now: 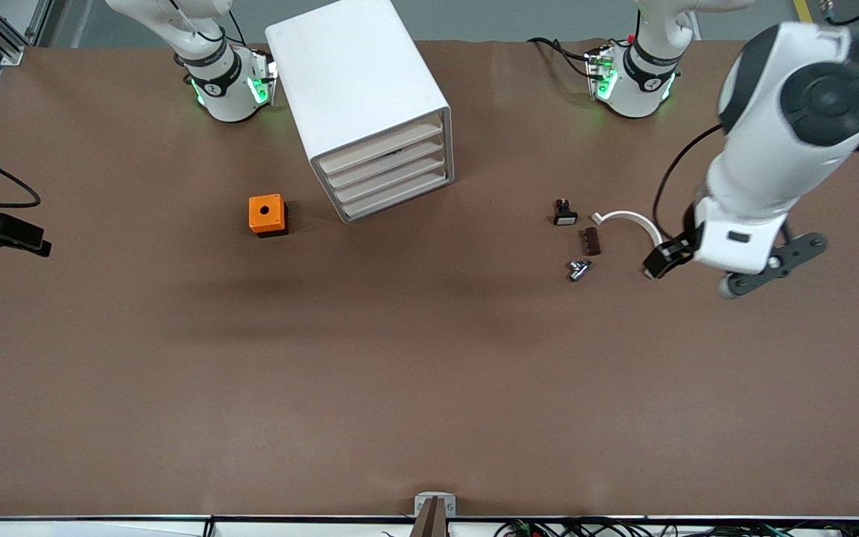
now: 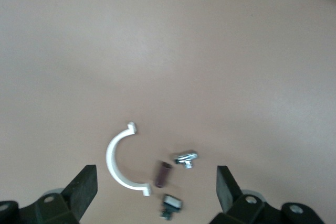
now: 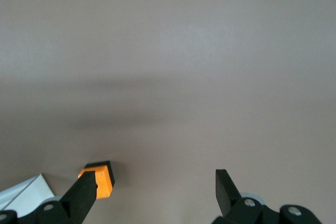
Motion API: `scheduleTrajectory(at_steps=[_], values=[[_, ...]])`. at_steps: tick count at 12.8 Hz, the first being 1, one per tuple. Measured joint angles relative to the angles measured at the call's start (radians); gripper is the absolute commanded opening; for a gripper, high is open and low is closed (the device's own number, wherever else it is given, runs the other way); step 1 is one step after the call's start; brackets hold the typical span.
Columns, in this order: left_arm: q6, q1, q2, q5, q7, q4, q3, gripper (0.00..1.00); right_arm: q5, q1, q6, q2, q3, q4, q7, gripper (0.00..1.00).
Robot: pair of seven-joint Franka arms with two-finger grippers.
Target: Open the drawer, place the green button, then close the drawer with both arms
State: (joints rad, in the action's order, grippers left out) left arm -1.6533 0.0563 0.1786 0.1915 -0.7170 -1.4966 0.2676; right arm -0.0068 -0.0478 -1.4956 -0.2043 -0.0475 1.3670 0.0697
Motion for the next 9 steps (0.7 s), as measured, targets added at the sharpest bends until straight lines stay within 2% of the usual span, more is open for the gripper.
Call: scheduleTrajectory(at_steps=[3, 4, 6, 9], values=[[0.049, -0.037, -0.098, -0.053, 0.171, -0.042, -0.012, 1.0, 0.0, 0.0, 0.02, 0.029, 0.002, 0.016, -0.003, 1.0], [0.076, -0.043, -0.13, -0.089, 0.25, -0.055, -0.046, 1.0, 0.0, 0.0, 0.014, 0.058, 0.002, 0.043, -0.003, 1.0], [0.134, -0.049, -0.183, -0.148, 0.408, -0.066, -0.142, 1.0, 0.0, -0.001, -0.029, 0.154, 0.002, 0.157, -0.002, 1.0], [0.181, -0.045, -0.235, -0.168, 0.501, -0.078, -0.185, 1.0, 0.0, -0.001, -0.06, 0.294, 0.004, 0.304, -0.001, 1.0]])
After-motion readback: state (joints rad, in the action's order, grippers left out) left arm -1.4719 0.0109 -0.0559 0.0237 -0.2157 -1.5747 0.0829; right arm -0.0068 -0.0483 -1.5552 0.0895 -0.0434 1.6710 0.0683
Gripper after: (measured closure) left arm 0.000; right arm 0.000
